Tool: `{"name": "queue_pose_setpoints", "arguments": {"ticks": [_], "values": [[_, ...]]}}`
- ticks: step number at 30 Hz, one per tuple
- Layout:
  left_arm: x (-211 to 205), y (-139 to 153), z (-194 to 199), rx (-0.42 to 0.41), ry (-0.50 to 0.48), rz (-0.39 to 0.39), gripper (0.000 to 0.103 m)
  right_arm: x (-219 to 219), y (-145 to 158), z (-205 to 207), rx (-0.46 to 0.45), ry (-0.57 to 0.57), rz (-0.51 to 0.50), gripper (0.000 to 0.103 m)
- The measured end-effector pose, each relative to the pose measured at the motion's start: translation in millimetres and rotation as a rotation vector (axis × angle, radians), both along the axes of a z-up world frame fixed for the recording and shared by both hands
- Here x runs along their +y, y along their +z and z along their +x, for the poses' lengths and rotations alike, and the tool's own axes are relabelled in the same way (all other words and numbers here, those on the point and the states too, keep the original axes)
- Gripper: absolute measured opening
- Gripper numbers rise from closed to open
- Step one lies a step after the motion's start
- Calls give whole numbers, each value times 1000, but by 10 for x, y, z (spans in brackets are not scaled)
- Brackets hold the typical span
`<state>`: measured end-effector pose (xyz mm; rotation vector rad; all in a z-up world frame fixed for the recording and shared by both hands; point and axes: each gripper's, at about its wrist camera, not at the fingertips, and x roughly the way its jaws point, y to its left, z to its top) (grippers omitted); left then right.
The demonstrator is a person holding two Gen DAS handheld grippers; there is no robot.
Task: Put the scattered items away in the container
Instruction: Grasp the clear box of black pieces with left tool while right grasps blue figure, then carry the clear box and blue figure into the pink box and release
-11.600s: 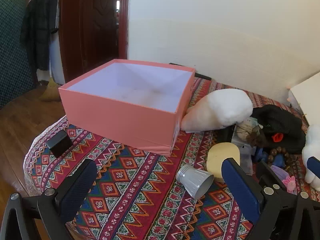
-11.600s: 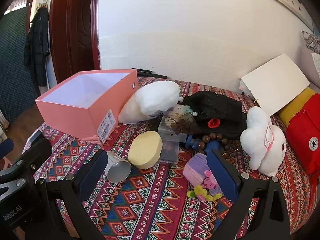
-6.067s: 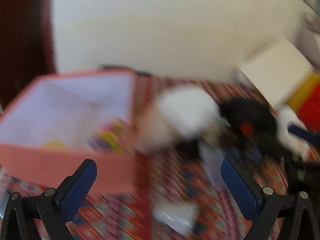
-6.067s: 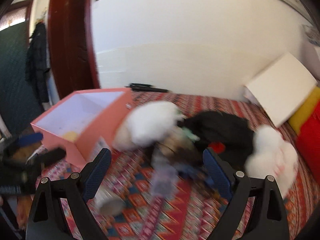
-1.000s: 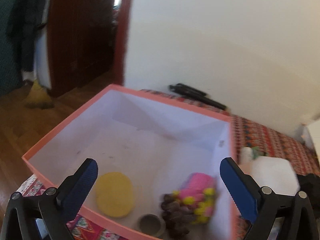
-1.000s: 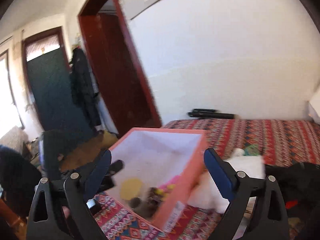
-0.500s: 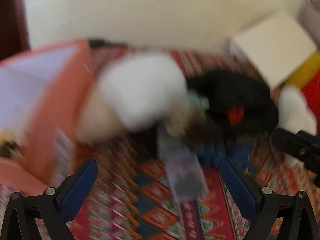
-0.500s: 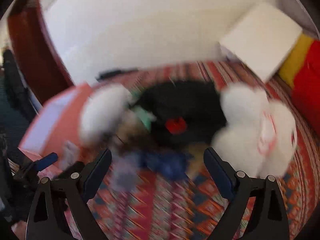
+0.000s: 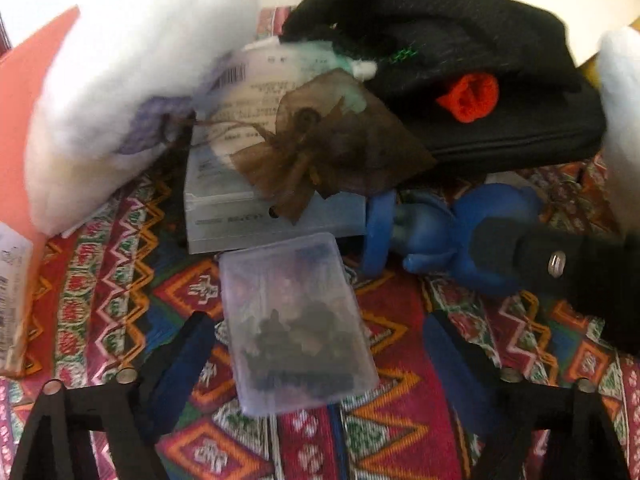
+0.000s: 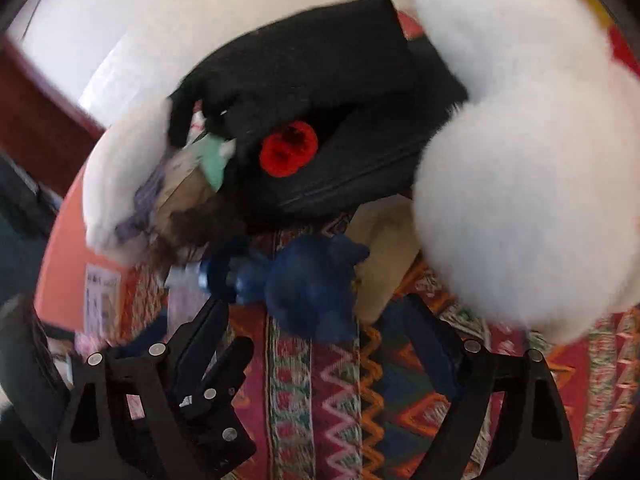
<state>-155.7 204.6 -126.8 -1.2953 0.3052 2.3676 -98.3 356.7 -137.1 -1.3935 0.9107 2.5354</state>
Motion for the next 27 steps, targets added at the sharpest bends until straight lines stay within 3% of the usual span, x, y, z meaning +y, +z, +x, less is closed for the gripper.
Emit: {"name": "queue_pose_setpoints", "arguments": {"ticks": [2, 4, 5, 6, 7, 14, 27], "values": [[0, -52, -55, -6, -6, -7, 65, 63, -120, -38, -13, -23, -70, 87], [-17, -49, -79, 4, -18, -1, 57, 51, -143, -62, -12, -30, -54, 84], [-30, -48, -85, 1, -22, 3, 55, 37, -139, -68, -9, -25, -45, 77], [-48, -46, -76, 2, -26, 3, 55, 32, -144, -67, -4, -12, -57, 61], [-59, -45, -61, 6, -28, -2, 54, 35, -149, -59, -1, -4, -76, 56], [-190, 85, 161, 23, -21, -3, 54, 66, -102, 195, 24, -6, -194, 56], [-560, 558, 870, 59, -4, 166, 54, 70, 364, 969, 161, -23, -215, 56]]}}
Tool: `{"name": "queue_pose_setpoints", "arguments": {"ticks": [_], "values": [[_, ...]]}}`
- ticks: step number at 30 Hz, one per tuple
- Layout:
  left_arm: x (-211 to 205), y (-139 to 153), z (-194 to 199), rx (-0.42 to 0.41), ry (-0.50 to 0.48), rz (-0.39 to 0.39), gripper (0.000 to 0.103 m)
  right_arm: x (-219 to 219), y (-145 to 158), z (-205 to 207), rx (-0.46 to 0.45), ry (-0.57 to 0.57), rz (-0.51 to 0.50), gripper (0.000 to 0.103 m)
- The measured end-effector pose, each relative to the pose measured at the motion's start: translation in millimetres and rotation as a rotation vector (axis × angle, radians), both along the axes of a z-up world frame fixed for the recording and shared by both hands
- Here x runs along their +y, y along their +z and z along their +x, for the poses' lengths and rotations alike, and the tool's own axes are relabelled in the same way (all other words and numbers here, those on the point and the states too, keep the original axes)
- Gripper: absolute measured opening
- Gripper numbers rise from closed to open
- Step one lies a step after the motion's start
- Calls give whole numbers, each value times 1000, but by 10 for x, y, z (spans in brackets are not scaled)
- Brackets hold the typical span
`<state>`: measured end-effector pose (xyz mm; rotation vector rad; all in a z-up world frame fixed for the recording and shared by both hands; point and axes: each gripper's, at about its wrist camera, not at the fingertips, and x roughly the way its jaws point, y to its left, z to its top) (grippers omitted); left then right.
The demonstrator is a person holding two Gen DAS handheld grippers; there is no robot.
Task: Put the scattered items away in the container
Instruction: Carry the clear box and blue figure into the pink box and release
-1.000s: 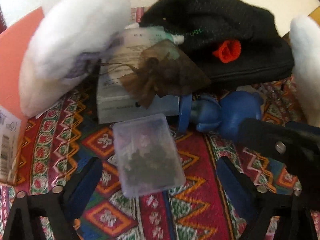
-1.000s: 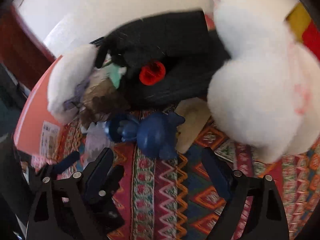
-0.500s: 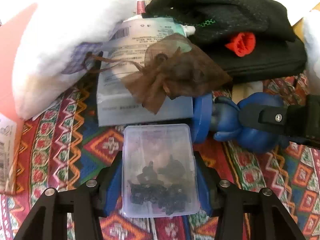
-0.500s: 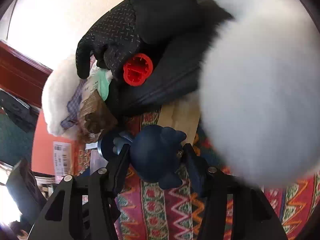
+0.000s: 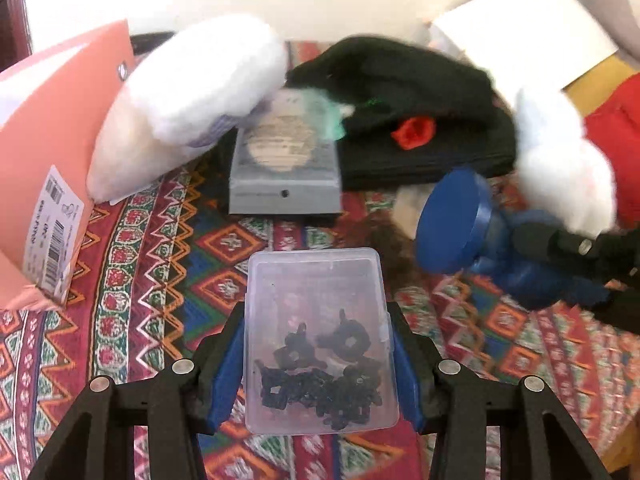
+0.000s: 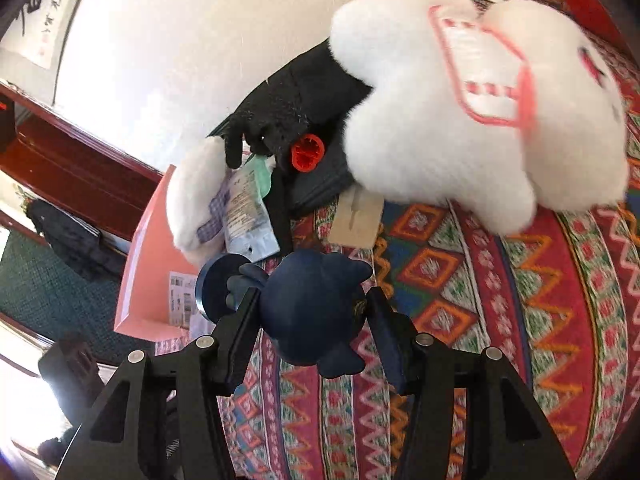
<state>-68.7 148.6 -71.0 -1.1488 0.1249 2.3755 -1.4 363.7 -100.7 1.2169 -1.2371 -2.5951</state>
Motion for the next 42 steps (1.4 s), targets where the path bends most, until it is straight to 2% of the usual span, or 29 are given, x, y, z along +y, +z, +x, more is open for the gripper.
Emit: {"name": "queue_pose_setpoints", "arguments": {"ticks": [9, 12, 18, 25, 32, 38, 42], "values": [[-97, 377, 374, 68, -48, 54, 54, -13, 258, 535, 83, -26, 42, 56], [-152, 554, 469, 105, -52, 72, 54, -43, 337, 586, 114, -55, 57, 56], [-375, 964, 492, 199, -31, 119, 54, -113, 772, 619, 219, -86, 115, 56], [-890, 1488, 259, 330, 84, 176, 55, -523, 1409, 224, 372, -43, 210, 56], [-1723, 1652, -244, 349, 276, 203, 55, -1278, 1938, -289, 510, 85, 300, 56], [-2424, 1723, -656, 388, 427, 154, 55, -2087, 2096, -783, 566, 214, 379, 56], [-2833, 1593, -1005, 350, 510, 156, 55, -2595, 2026, -1193, 559, 278, 432, 56]]}}
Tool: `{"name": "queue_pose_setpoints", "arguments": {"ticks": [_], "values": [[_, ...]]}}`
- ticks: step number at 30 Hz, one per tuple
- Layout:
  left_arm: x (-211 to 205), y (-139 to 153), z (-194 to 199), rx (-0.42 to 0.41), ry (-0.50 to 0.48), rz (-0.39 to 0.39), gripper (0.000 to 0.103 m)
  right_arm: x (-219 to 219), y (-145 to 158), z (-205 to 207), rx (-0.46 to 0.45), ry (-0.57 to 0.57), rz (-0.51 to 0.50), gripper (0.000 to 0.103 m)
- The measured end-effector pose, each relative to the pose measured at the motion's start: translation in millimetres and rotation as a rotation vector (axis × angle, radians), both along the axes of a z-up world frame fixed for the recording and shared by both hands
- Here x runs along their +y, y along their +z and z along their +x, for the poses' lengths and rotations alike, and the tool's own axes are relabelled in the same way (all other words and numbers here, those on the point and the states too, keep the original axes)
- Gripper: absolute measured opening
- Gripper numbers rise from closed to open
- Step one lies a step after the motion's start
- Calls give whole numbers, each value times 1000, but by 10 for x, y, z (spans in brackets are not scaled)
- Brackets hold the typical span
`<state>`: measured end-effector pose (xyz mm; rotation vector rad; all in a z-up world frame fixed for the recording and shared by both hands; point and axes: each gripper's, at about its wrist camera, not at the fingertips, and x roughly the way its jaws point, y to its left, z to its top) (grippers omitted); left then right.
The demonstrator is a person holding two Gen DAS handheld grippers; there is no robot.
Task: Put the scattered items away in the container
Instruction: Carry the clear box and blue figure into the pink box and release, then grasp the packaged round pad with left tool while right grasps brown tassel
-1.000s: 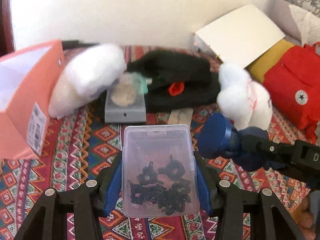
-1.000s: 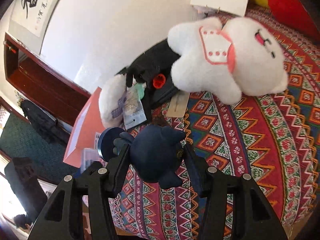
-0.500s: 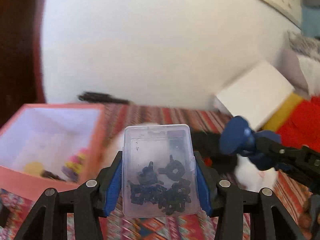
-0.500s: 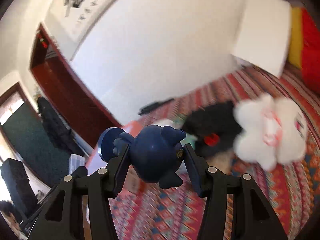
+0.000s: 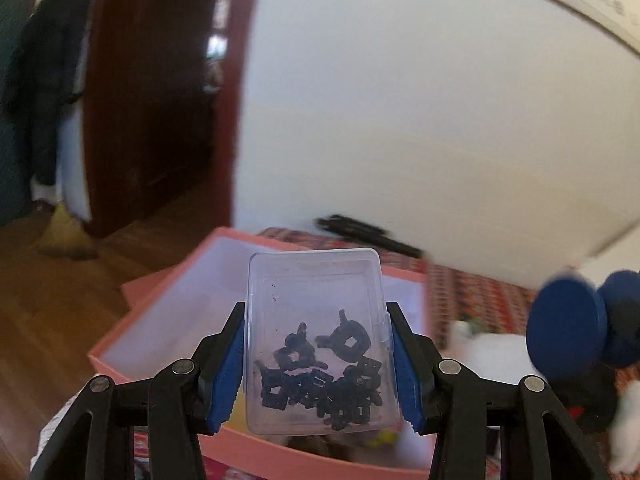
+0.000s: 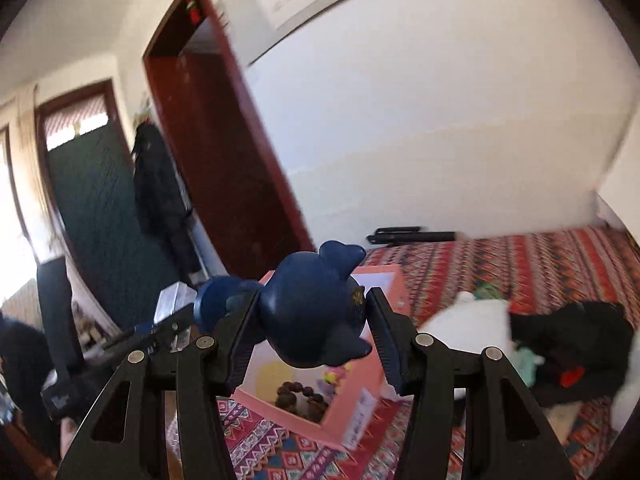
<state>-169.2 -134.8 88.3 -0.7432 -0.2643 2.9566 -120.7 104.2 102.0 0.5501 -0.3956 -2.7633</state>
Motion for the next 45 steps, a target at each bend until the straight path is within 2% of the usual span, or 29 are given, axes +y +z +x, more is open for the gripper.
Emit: {"name": "queue_pose_setpoints", "arguments": {"ticks": [3, 6, 7, 8, 9, 10, 14, 18, 21, 26, 29, 32, 35, 38, 40, 45], "values": [[-222, -189, -263, -52, 32, 42, 55, -336, -163, -330, -41, 36, 36, 56], [-300, -367, -479, -100, 46, 37, 57, -608, -367, -661, -105, 104, 82, 56], [-308, -405, -513, -106, 62, 36, 74, -664, -418, -743, -115, 108, 94, 58], [-311, -428, -544, -108, 80, 35, 92, -697, -446, -799, -110, 89, 107, 73], [-313, -441, -555, -103, 99, 33, 97, -702, -443, -816, -89, 62, 116, 81], [-318, -437, -551, -89, 111, 31, 98, -678, -428, -805, -65, 46, 119, 87], [-203, -453, -556, -79, 87, 39, 98, -447, -337, -656, -13, -5, 142, 87], [103, -406, -430, -72, 18, 10, 98, 22, -270, -328, -15, -73, 138, 88], [516, -347, -254, -55, -69, -28, 98, 461, -291, 3, -28, -162, 128, 90], [1310, -376, 78, -56, -217, -110, 98, 1195, -584, 424, -125, -311, 60, 90], [1766, -568, 269, -92, -308, -156, 98, 1572, -796, 647, -194, -368, 4, 90], [2117, -897, 404, -166, -384, -172, 98, 1858, -1066, 725, -276, -418, -17, 90], [2409, -1287, 373, -297, -447, -165, 98, 2043, -1341, 709, -396, -416, -30, 90], [2566, -1534, 259, -399, -466, -143, 98, 2021, -1632, 587, -509, -336, 67, 89], [2595, -1542, 221, -402, -449, -137, 95, 1894, -1830, 501, -559, -272, 158, 87], [2738, -1484, 73, -395, -456, -70, 95, 1749, -2213, 210, -624, -195, 257, 85]]}}
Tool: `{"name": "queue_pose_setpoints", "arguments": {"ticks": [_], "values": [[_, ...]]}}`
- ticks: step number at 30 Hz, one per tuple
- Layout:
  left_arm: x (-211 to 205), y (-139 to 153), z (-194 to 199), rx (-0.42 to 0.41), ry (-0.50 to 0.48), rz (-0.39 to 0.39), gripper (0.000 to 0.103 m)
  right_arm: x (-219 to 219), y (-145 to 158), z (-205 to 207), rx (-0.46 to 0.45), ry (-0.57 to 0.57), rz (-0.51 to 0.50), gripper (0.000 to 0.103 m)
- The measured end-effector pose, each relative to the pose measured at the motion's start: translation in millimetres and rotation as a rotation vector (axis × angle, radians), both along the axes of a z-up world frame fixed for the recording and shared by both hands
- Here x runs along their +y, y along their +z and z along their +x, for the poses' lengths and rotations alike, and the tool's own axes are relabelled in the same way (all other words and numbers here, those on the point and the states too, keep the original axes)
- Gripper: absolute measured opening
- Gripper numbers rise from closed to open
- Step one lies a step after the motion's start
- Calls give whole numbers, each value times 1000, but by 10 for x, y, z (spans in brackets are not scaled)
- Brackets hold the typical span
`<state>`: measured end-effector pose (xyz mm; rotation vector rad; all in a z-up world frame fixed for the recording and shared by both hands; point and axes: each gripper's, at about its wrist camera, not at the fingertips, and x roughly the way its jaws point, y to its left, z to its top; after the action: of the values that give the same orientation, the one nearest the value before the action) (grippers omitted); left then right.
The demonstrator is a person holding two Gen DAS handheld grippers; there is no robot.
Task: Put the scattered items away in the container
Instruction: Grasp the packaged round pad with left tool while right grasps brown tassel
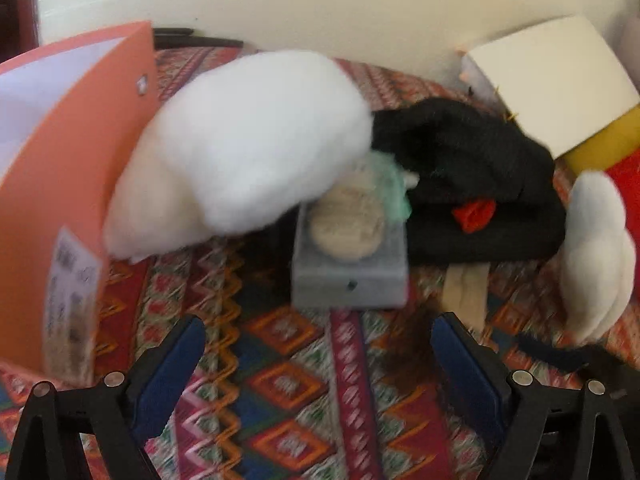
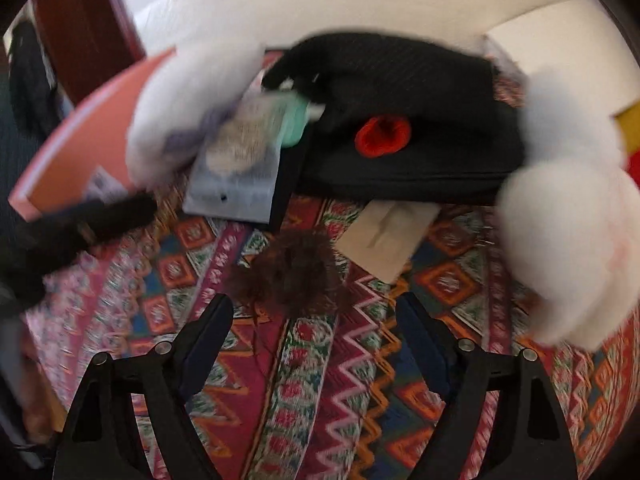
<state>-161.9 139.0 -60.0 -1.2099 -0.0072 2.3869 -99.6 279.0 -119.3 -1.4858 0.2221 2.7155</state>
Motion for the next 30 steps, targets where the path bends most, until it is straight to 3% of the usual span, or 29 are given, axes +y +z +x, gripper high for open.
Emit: {"name": "queue_pose_setpoints", "arguments": {"ticks": [2, 5, 6, 7, 8, 15, 17, 20, 25, 30], "values": [[87, -23, -84, -15, -10, 10, 95, -22, -112, -94, -20, 16, 6, 83], [194, -98, -183, -26, 0, -3, 94, 28, -247, -185, -72, 24, -26, 62], [231, -129, -231, -31, 8, -10, 94, 50, -219, -178, -70, 33, -28, 33], [276, -164, -284, -37, 21, -21, 94, 69, -184, -159, -68, 52, -48, 19], [311, -189, -322, -40, 28, -28, 94, 101, -154, -129, -66, 61, -83, 14], [626, -342, -526, -15, 54, -86, 94, 329, -175, 99, -93, 63, -124, 12], [706, -392, -534, -2, 45, -113, 71, 431, -178, 142, -94, 44, -144, 12], [733, -365, -447, 61, 43, -183, 51, 556, -142, 207, -84, 18, -152, 12], [471, -290, -278, 27, 52, -127, 46, 655, -34, 320, -52, -9, -191, 12], [246, -114, 59, 62, 34, -149, 46, 576, 169, 290, 1, 4, -213, 12]]}}
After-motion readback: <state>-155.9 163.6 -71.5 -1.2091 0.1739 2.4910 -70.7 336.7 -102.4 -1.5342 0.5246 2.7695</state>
